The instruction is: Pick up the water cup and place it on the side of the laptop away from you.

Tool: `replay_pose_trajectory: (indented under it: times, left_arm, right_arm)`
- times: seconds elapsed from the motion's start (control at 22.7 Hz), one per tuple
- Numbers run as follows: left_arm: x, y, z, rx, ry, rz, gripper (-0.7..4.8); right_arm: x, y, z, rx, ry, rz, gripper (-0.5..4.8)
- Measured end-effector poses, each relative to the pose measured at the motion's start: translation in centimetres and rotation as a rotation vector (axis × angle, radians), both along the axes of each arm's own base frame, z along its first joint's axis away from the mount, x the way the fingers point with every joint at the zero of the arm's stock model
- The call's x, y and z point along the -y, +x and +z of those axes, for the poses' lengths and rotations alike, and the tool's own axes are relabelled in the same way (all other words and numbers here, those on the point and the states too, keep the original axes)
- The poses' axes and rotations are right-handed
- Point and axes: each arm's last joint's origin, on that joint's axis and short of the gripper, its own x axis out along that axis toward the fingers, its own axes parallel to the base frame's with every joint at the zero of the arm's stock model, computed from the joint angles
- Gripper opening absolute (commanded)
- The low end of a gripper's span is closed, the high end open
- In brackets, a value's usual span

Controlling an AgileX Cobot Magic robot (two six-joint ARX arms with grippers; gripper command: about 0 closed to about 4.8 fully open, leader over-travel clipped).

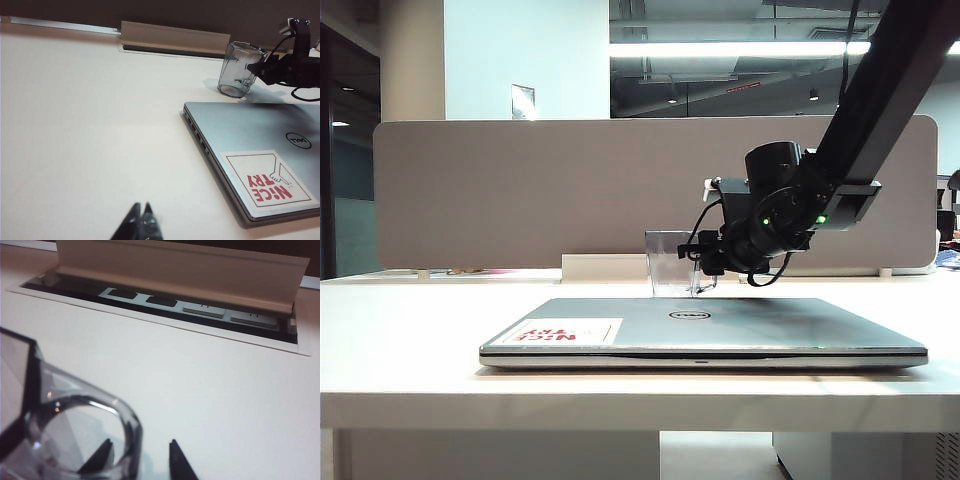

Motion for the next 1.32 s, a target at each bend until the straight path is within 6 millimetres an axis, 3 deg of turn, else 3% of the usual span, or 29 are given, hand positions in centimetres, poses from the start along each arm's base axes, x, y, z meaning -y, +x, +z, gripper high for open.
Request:
replay_pose_trajectory:
  times: [0.4, 0.79, 1.32]
  left_arm:
    - [0.0, 0.0, 0.0, 0.0, 0.0, 0.0, -0.06]
    - [0.0, 0.0, 0.0, 0.0, 0.0, 0.0, -0.06]
    - [0.0, 0.0, 0.0, 0.0, 0.0, 0.0, -0.06]
  right_arm:
    - [0.4, 0.0, 0.9, 0.017, -0.074, 0.014, 1.6]
    - [2.2, 0.2, 3.0, 0.017, -0.081, -0.016, 1.61]
    - [2.1, 0.1, 2.7, -0.002, -0.101, 0.016, 1.61]
